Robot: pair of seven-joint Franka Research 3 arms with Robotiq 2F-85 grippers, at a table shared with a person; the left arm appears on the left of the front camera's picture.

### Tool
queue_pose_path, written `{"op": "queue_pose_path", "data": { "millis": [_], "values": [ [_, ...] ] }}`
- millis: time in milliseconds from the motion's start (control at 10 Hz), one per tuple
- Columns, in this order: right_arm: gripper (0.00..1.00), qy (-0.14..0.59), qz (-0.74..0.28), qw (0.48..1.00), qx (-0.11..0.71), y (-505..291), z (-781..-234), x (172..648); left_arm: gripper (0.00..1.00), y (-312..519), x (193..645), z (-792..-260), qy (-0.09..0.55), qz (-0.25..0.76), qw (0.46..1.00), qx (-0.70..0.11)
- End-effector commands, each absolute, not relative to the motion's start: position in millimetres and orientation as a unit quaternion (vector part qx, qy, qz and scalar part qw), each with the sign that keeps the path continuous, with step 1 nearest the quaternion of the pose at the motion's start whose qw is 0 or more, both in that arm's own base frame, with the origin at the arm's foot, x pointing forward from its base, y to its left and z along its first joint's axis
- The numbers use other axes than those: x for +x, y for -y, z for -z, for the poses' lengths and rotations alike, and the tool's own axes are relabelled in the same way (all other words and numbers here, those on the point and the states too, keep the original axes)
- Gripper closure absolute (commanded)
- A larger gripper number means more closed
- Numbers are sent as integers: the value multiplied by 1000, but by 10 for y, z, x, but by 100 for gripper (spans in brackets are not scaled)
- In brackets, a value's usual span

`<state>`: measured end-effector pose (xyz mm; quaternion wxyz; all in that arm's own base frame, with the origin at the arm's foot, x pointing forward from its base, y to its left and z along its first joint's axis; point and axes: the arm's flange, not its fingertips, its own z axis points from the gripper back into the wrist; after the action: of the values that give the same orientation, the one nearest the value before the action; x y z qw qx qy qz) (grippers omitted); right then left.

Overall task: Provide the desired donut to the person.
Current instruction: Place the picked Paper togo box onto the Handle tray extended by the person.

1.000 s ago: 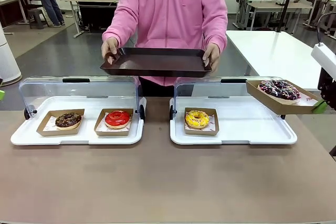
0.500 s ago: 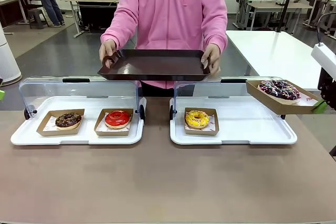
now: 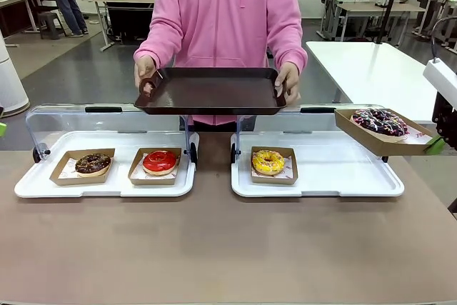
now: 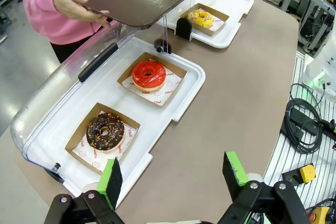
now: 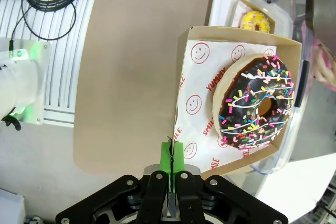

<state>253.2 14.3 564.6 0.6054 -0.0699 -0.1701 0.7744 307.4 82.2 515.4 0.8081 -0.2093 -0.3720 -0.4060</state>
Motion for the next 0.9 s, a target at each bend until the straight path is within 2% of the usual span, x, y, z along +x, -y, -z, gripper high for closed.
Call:
{"op": "queue_pose_path", "data": {
  "millis": [0, 800],
  "values": [
    [100, 162, -772, 610, -77, -125, -5644, 2525, 0, -844, 3075, -5149, 378, 412, 801, -213],
    [100, 162, -772, 610, -77, -125, -5644, 2525, 0, -844, 3075, -5149, 378, 412, 801, -213]
  ]
}}
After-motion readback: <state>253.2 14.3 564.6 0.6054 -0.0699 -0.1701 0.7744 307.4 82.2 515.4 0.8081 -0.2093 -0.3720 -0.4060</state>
